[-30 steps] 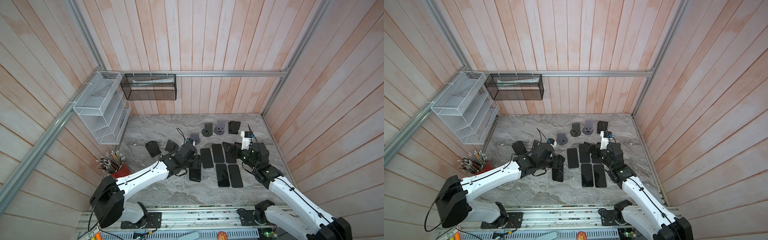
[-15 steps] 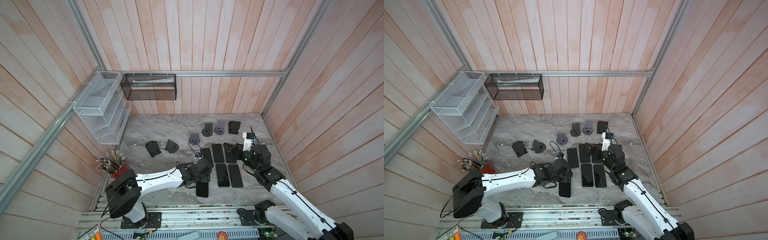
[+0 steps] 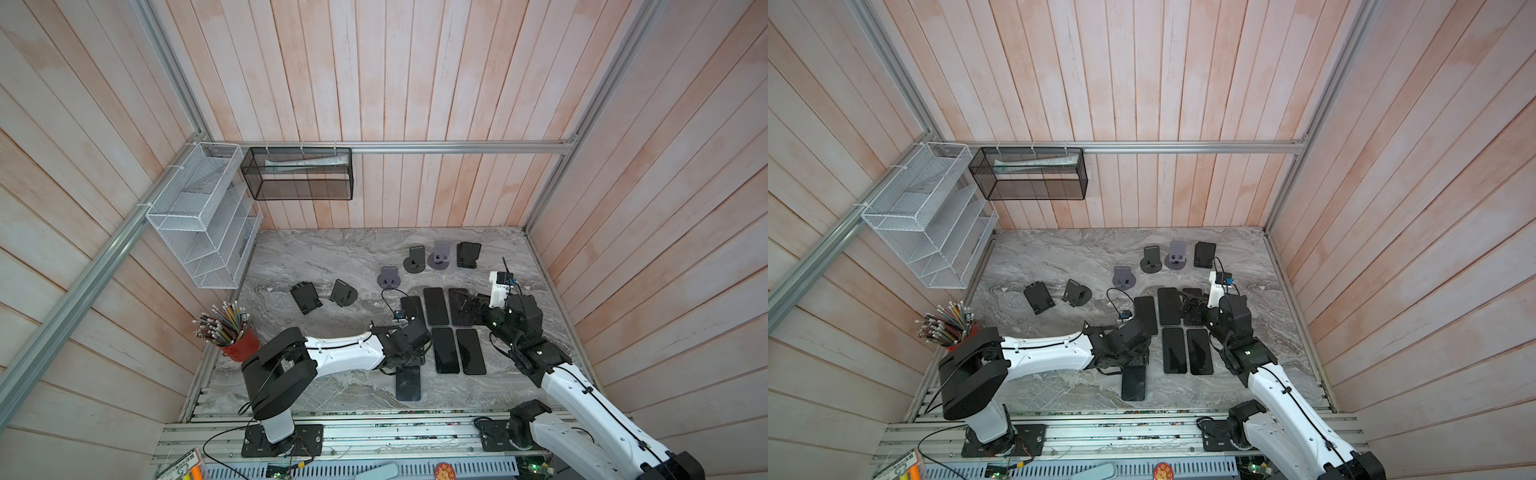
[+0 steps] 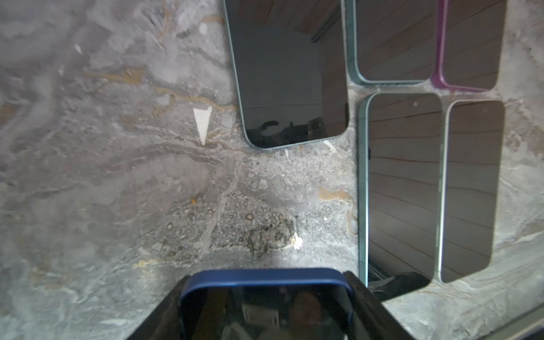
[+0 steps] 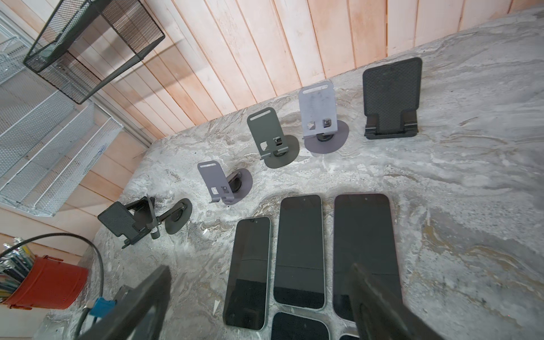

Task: Remove the phone from the phone stand
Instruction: Place the phone at the bottom-center of the table.

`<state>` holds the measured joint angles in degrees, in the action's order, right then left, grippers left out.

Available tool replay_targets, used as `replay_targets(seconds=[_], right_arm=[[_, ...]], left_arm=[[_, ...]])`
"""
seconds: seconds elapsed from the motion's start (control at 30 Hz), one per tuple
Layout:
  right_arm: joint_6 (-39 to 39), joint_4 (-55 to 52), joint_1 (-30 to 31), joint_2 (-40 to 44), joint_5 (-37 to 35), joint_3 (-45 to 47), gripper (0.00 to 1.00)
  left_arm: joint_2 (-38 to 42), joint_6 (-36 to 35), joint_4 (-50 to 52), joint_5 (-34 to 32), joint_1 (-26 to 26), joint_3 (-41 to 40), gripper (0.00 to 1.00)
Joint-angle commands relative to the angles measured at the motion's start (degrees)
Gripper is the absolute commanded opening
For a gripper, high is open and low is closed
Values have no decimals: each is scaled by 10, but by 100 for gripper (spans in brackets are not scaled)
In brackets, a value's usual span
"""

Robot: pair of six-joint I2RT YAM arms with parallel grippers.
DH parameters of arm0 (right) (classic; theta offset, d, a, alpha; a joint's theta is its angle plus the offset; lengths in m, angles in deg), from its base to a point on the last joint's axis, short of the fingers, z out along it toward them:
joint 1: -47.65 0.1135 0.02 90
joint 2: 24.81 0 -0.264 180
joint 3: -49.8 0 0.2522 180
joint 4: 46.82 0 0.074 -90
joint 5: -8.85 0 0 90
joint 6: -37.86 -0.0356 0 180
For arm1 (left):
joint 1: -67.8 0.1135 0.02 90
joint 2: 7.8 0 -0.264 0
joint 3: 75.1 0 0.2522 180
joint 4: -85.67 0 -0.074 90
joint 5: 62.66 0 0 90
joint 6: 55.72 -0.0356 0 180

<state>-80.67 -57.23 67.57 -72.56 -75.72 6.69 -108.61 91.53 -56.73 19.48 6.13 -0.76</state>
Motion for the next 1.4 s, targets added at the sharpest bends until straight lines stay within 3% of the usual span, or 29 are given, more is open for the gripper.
replay_targets(seconds=[0.0,0.47,1.37], right_arm=[[0,-2,-11,11,7,11,94],[1,-1,-32,24,25,26,95],[6,-5,-53,47,43,36,95]], left_arm=[[-21,6,-8,7,-3,23,46],[-95,10,12,-13,-3,84,50],[-158,14,41,-13,-3,95,76]])
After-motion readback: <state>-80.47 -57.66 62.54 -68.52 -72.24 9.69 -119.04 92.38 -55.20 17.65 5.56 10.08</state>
